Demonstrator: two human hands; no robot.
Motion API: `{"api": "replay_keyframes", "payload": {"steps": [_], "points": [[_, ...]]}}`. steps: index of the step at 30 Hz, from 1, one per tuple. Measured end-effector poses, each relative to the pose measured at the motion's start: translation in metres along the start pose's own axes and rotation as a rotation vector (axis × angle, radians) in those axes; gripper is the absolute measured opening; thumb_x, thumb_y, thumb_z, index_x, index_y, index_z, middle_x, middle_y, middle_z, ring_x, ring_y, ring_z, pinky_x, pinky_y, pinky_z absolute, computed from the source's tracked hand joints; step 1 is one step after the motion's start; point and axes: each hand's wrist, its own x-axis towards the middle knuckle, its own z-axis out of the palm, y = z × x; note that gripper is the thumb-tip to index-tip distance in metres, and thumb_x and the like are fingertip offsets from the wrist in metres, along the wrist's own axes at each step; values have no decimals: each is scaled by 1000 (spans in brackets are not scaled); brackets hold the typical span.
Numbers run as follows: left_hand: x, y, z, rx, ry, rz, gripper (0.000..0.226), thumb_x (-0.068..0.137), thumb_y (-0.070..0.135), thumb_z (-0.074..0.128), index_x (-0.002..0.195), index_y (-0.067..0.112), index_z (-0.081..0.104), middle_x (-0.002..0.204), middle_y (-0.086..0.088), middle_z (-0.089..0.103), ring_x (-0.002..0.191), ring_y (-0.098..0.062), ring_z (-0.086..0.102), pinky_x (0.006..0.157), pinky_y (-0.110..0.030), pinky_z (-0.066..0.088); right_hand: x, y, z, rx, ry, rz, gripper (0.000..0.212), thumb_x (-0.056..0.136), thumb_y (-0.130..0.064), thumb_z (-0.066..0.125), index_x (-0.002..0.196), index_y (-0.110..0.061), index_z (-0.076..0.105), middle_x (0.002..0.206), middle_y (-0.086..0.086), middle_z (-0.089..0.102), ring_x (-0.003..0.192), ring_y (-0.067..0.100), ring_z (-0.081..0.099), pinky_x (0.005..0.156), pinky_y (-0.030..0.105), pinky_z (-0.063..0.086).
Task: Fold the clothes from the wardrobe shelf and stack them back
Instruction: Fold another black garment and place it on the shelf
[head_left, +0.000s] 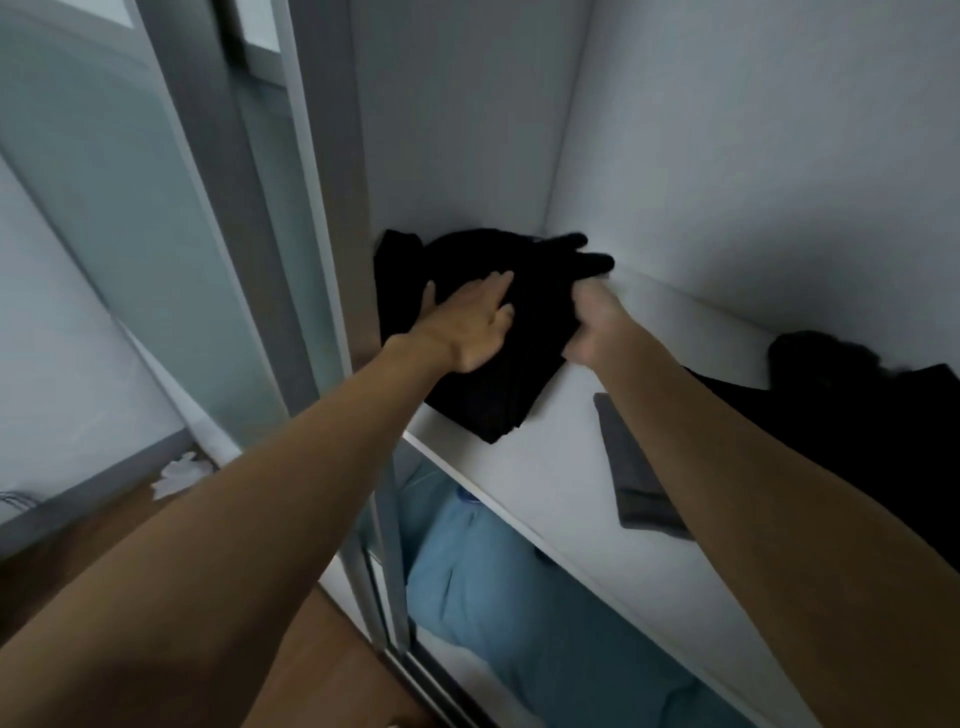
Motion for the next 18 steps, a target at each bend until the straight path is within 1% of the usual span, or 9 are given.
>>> {"api": "replay_keyframes", "payload": {"steps": [1,2,4,6,8,10,13,15,18], "points": [[6,2,7,32,4,-14,59,105,33,27,159,27,6,167,3,9,153,-17,10,120,-58,-5,4,-4,-3,20,51,-17,25,99,-10,38,90,-5,61,69,10,71,63,18,71,57,26,56],[13,9,8,28,19,-20,62,102,30,33,159,26,7,167,2,11,152,-20,14,119,-62,-3,8,-7,-10,28,121,-57,21,94,-8,39,82,-8,56,60,6,65,52,16,64,49,23,52],[27,24,-2,28,39,-30,68,96,26,46,156,27,15,162,-2,24,145,-29,28,114,-69,11,15,-19,-23,27,202,-140,16,89,-13,42,87,-10,57,81,8,67,70,23,67,59,29,57],[38,27,-14,134,34,-43,68,91,25,56,151,26,23,156,-5,33,140,-33,32,109,-69,20,23,-26,-24,-68,201,-175,24,91,-22,48,109,-13,61,105,9,65,90,28,66,62,34,58],[46,20,-18,264,-5,-82,73,89,23,61,152,24,23,155,-8,30,142,-35,26,111,-65,19,30,-28,-21,-280,181,-203,52,93,-26,60,143,-22,45,123,4,57,105,25,61,63,34,55],[48,14,-15,322,-25,-124,71,88,22,62,150,21,28,152,-12,30,138,-37,31,109,-57,28,38,-29,-18,-412,119,-221,72,90,-21,69,152,-25,33,128,0,53,111,23,58,70,36,53],[45,9,-7,296,130,-159,46,89,19,59,133,13,48,135,-15,46,120,-38,51,86,-42,38,45,-29,-19,-535,65,-201,43,86,-10,73,127,-15,60,120,5,66,105,23,66,77,36,57],[41,9,-6,290,221,-160,35,89,17,57,124,13,56,127,-15,55,114,-38,56,83,-39,40,48,-29,-23,-570,52,-179,18,86,-3,72,98,-14,64,109,9,69,94,20,67,80,37,58],[39,17,-21,175,397,-84,31,85,9,57,116,12,61,119,-15,61,104,-38,60,77,-36,43,48,-28,-28,-527,25,-181,24,88,10,61,85,-14,60,93,7,65,84,18,63,79,37,57]]}}
